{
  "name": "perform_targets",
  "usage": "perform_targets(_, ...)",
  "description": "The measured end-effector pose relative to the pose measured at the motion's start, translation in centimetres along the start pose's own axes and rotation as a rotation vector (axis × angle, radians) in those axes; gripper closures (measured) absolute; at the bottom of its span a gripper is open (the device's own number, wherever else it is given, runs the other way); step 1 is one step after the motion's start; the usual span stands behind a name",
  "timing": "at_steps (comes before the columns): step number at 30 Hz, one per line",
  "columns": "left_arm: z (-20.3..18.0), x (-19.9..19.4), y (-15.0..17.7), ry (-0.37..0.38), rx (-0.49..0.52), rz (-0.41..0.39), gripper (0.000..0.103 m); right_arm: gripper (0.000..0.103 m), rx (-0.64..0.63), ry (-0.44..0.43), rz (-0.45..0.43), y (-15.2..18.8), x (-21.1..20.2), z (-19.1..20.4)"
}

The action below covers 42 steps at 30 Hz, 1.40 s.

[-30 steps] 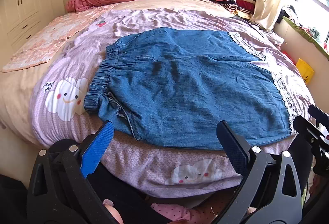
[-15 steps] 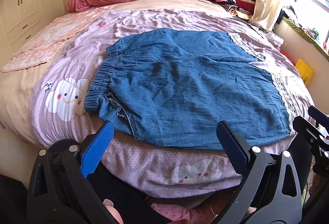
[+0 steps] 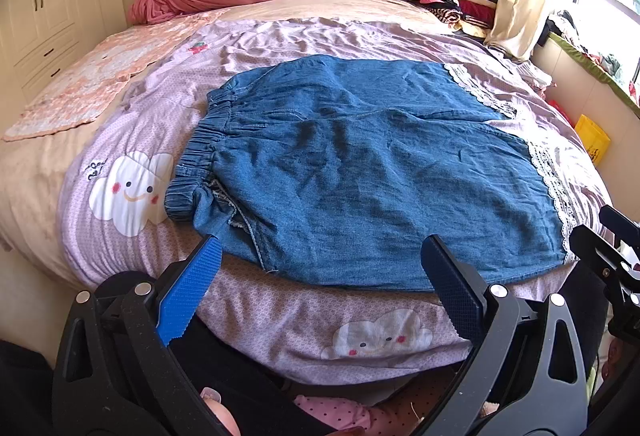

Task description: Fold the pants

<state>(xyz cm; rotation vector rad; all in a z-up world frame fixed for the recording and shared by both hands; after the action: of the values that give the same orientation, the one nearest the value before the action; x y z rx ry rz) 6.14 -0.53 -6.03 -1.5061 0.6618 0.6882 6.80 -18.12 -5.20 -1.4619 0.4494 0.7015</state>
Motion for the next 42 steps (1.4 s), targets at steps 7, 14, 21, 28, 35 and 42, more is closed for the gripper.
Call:
perform_targets(7,0.0,0.0,0.0,0.001,0.000,0.001,0.009,0.004,-0.002,0.001,-0.001,0.0,-0.1,0.0)
perform_targets(14,0.0,0.0,0.0,0.002,0.001,0.000,0.009,0.004,-0.005,0.004,0.006,0.1,0.1,-0.1)
perform_targets(21,0.0,-0.2,0.0,0.004,0.007,0.004,0.009,0.004,-0.013,0.006,0.022,-0.1,0.9,0.0)
perform_targets(28,1.0,1.6,-0.8,-0.004,0.003,0.012,0.009,0.004,-0.021,-0.013,0.045,-0.8,2.5,0.7)
perform_targets(35,3.3,3.6,-2.5,-0.015,-0.031,0.029,0.009,0.004,-0.051,-0.034,0.090,-2.3,5.4,1.5)
perform_targets(42,8.4,6.4,-5.7,-0.083,-0.096,0.039,0.009,0.004,-0.103,-0.129,0.117,-6.6,8.9,3.4)
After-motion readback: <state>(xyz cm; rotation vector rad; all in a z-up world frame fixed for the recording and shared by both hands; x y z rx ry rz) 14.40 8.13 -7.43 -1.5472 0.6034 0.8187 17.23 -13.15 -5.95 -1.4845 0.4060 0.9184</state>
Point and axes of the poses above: each gripper's, at about its wrist camera, not at the fingertips, and x roughly the way its jaws point, z to its left, y to its underside, the point moved 10 cm from there along x, roughly the way its jaws point, and after that the axes turned 2 degrees about z, right-handed, at the moved point
